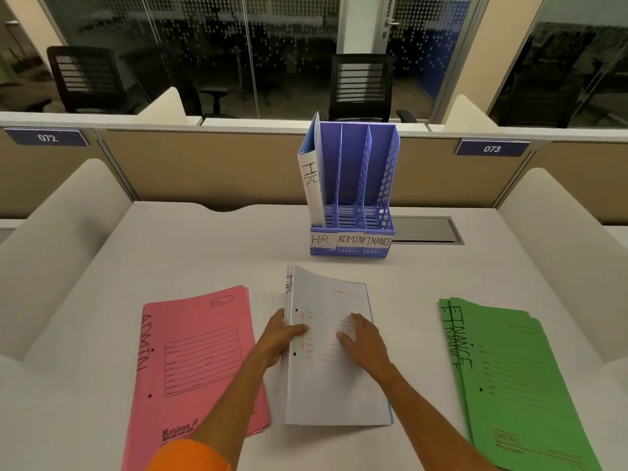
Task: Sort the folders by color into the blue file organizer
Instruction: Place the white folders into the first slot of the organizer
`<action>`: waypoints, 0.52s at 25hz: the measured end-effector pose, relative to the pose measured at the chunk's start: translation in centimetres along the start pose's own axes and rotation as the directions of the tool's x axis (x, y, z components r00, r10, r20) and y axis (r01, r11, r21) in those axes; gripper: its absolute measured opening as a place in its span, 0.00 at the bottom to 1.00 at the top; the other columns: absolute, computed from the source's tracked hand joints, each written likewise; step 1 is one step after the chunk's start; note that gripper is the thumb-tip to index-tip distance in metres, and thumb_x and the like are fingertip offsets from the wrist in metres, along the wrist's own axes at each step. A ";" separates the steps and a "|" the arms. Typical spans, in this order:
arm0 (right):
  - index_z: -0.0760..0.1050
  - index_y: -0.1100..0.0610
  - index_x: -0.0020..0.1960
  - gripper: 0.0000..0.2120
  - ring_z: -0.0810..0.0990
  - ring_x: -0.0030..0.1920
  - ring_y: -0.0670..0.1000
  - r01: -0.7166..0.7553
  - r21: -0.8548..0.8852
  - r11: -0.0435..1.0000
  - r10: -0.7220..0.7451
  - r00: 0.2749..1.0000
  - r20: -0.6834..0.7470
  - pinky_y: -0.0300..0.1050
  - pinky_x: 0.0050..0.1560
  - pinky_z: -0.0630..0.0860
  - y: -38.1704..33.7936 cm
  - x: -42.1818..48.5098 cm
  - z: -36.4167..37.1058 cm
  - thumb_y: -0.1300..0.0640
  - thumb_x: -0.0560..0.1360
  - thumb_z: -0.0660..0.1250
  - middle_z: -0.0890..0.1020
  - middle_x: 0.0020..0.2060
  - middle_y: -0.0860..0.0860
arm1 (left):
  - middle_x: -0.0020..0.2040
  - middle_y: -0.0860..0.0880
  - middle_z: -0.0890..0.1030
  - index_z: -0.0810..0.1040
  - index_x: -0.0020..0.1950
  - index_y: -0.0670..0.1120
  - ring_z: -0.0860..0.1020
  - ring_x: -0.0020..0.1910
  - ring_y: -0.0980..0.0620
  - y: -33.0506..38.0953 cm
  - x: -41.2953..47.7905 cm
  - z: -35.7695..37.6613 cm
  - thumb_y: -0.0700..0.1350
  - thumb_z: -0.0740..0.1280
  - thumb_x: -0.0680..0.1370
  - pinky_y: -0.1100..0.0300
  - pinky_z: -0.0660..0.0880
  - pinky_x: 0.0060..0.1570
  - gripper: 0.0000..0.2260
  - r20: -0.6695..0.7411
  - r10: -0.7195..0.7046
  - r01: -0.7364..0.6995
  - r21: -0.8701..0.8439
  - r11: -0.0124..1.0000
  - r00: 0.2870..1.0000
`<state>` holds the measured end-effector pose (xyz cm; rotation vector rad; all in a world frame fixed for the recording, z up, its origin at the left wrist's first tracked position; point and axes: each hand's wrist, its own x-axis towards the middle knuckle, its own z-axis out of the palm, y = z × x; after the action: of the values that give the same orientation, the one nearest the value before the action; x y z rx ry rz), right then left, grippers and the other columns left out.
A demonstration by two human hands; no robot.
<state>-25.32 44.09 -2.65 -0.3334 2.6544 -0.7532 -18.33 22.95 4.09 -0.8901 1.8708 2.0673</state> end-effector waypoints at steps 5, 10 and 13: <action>0.58 0.61 0.74 0.32 0.67 0.69 0.60 -0.141 0.155 0.978 0.168 0.970 -0.175 0.57 0.66 0.68 -0.3 0.9 -3.2 0.42 0.79 0.59 0.67 0.71 0.60 | 0.55 0.48 0.78 0.67 0.62 0.47 0.82 0.50 0.49 2.8 -1.3 1.8 0.42 0.71 0.76 0.54 0.83 0.44 0.19 -0.046 0.227 -0.217 0.162 0.963 0.973; 0.69 0.64 0.65 0.22 0.75 0.57 0.59 -0.240 0.499 0.833 0.353 0.924 -0.146 0.49 0.57 0.71 -0.4 2.8 -8.6 0.48 0.82 0.55 0.76 0.61 0.61 | 0.58 0.50 0.78 0.64 0.62 0.50 0.82 0.52 0.49 6.7 -3.1 4.7 0.44 0.69 0.79 0.58 0.83 0.43 0.17 -0.051 0.406 -0.392 0.176 0.903 0.913; 0.72 0.63 0.55 0.13 0.74 0.48 0.56 -0.247 0.567 0.786 0.410 0.895 -0.178 0.48 0.50 0.73 0.0 3.6 -10.4 0.56 0.80 0.55 0.78 0.53 0.60 | 0.63 0.49 0.75 0.59 0.63 0.49 0.81 0.56 0.47 8.1 -3.9 6.5 0.47 0.66 0.80 0.57 0.82 0.46 0.18 0.059 0.384 -0.386 0.252 0.887 0.921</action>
<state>-32.74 47.73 4.61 0.4238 2.5014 -1.4517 -21.37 28.69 13.04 -0.4728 2.4043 1.9440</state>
